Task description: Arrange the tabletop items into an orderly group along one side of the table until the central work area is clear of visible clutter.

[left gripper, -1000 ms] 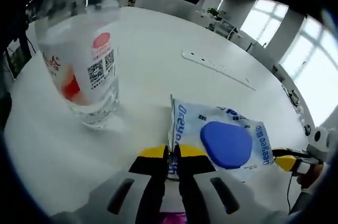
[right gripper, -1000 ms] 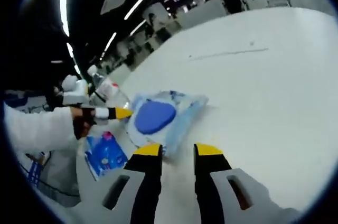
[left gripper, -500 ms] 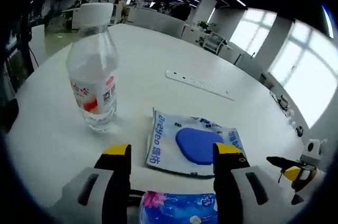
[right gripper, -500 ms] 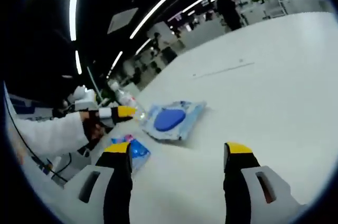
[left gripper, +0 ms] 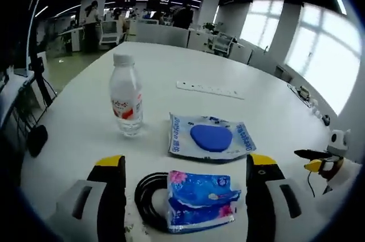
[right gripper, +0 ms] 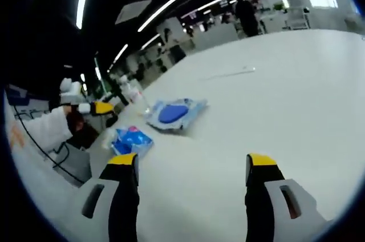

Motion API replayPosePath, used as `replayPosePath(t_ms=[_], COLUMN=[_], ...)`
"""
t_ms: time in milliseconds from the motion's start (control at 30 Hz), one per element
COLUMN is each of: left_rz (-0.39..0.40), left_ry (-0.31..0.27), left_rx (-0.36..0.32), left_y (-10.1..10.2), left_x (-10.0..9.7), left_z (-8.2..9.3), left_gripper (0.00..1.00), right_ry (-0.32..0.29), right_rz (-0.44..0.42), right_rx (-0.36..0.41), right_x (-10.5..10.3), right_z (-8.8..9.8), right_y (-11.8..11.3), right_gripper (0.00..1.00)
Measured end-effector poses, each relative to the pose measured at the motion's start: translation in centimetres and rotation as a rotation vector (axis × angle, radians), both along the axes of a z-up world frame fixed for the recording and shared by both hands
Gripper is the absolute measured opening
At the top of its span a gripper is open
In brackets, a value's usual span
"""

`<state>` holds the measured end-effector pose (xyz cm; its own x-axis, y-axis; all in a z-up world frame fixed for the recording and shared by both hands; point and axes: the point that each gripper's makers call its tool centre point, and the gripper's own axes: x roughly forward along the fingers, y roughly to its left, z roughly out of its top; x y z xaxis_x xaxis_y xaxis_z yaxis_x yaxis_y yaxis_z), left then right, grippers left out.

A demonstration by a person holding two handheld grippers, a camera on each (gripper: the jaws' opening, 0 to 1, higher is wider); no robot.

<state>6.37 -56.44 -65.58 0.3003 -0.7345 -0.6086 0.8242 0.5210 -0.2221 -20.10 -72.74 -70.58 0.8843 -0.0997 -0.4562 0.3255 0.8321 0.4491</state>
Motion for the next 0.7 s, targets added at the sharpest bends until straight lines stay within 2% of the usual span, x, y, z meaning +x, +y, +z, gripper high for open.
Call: replayPosePath(t_ms=[67,133,167,200,233,267,333,400,533,633,700], left_rz=[0.020,0.044,0.069,0.097,0.101,0.106,0.123,0.142,0.215,0.290,0.292], left_ry=[-0.009,-0.004,0.004,0.032,0.038,0.035,-0.013,-0.023,-0.002,0.040,0.042], left_rx=[-0.011,-0.038,-0.081,-0.080,-0.042,-0.029,-0.002,-0.007,-0.016,-0.050,-0.052], left_y=[0.9,1.8,2.2,2.8,4.0,4.4,6.0,7.1,9.0,9.7,9.7], left_x=[0.2,0.4,0.8,0.9,1.1,1.2,1.8,2.0,2.6,2.9,2.7], left_z=[0.4,0.6,0.7,0.3,-0.3,-0.4,-0.3,-0.1,-0.4,-0.8,-1.0], left_gripper=[0.88,0.87,0.86,0.86,0.86,0.86,0.86,0.86,0.84,0.82,0.82], right_ry=[0.006,0.040,0.047,0.045,0.031,0.027,0.033,0.075,0.076,0.103,0.101], right_rz=[-0.018,-0.017,-0.023,-0.033,-0.059,-0.069,-0.075,-0.062,-0.069,-0.051,-0.043], right_rx=[0.003,-0.021,-0.021,-0.016,0.006,0.014,0.005,-0.022,0.004,-0.007,-0.014], right_x=[-0.9,-1.8,-2.3,-2.5,-2.7,-3.0,-3.5,-4.0,-4.1,-3.9,-3.5], right_z=[-0.1,-0.6,-0.8,-0.9,-0.8,-0.7,-0.7,-1.1,-1.5,-1.9,-1.7], right_y=[-0.1,-0.2,-0.3,-0.5,-0.7,-0.7,-0.8,-0.7,-0.4,-0.1,0.0], right_gripper=[0.75,0.74,0.73,0.72,0.72,0.72,0.72,0.71,0.69,0.67,0.67])
